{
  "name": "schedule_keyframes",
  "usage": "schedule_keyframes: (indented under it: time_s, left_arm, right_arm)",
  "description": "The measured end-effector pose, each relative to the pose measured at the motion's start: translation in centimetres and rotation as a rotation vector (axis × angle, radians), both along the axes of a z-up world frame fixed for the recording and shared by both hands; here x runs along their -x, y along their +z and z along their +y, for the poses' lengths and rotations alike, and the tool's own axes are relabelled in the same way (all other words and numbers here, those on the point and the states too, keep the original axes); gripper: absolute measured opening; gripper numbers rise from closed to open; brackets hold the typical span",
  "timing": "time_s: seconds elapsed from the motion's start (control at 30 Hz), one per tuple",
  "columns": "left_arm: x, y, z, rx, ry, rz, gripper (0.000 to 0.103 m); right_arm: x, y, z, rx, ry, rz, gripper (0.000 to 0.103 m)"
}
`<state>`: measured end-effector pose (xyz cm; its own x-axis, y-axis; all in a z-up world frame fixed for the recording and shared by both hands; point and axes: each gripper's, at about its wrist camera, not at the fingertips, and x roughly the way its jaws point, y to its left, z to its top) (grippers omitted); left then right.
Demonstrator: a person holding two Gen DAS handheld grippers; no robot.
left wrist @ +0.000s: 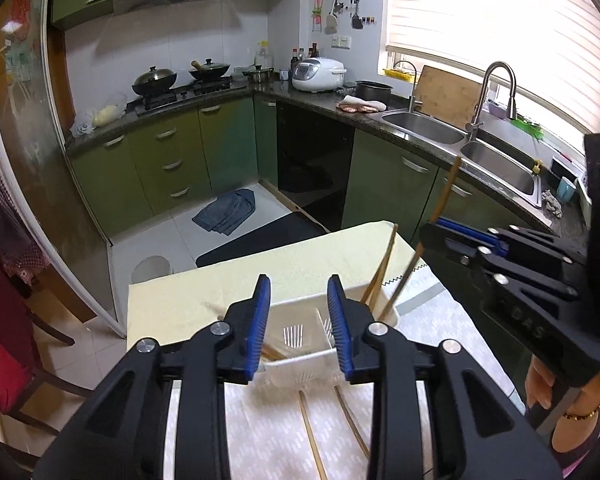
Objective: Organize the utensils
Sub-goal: 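Open the left tool to drop its chopstick in the holder while the right tool releases its own, then lower both open tools toward the last wooden chopsticks on the cloth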
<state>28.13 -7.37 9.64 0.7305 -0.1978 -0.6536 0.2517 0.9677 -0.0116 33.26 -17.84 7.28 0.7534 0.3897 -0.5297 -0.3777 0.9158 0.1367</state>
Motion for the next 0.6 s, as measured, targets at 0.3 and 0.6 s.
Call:
schedule_keyframes:
  time_s: [0.3, 0.6]
  left_arm:
    - [3.8, -4.5, 0.9, 0.003, -0.028, 0.129, 0.031]
    - [4.6, -17.8, 1.3, -0.054, -0.008, 0.483, 0.031]
  right_arm:
    - [0.9, 0.2, -0.1, -0.008, 0.003, -0.003, 0.007]
    - [8.2, 2.7, -2.6, -0.056, 0.017, -0.115, 0.023]
